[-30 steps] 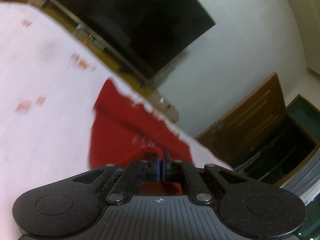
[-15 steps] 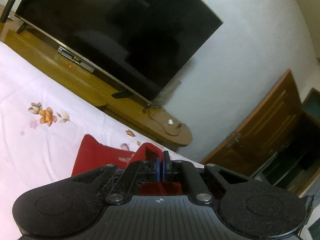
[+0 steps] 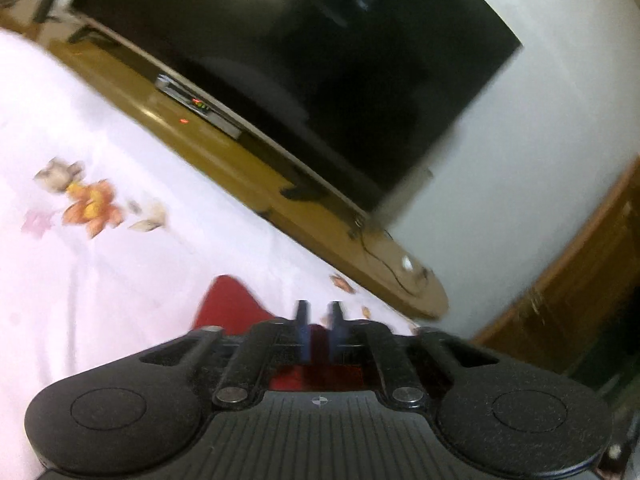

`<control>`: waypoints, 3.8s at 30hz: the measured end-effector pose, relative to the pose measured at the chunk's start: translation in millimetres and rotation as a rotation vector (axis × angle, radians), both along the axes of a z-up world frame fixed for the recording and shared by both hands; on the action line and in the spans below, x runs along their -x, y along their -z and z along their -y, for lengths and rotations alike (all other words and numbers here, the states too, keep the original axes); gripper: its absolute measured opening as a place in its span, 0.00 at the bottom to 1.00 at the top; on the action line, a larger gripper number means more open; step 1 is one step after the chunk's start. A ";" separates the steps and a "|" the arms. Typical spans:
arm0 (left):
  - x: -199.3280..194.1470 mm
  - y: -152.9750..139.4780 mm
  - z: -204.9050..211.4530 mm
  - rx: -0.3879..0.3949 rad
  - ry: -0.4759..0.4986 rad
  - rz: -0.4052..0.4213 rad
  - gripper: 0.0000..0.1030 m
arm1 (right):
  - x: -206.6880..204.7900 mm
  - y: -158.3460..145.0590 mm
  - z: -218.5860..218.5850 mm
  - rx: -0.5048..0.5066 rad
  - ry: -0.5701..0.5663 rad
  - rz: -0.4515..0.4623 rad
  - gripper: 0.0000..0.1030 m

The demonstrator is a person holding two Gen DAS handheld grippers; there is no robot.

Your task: Fold small clothes

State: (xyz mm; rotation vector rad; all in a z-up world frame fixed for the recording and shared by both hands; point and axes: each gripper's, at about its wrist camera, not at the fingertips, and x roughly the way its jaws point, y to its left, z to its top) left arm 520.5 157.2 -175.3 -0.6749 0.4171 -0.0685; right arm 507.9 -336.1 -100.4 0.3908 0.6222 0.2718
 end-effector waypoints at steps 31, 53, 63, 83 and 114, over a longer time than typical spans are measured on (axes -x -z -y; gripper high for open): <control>-19.1 -27.1 37.0 -0.421 0.142 0.001 0.06 | 1.7 -0.1 -37.1 0.319 -0.107 0.118 0.07; -31.0 -45.6 100.2 -0.493 0.348 0.012 0.36 | 2.8 -19.5 -69.2 0.317 -0.222 0.090 0.22; -24.0 -17.1 80.6 -0.684 0.302 -0.103 0.53 | 0.9 12.1 -97.7 0.506 -0.309 0.062 0.37; 42.1 -15.0 109.0 -0.635 0.429 -0.060 0.59 | 71.7 10.9 -131.8 0.504 -0.460 0.074 0.36; 114.2 -16.5 126.7 -0.658 0.335 -0.158 0.60 | 156.7 9.5 -69.6 0.471 -0.296 -0.019 0.37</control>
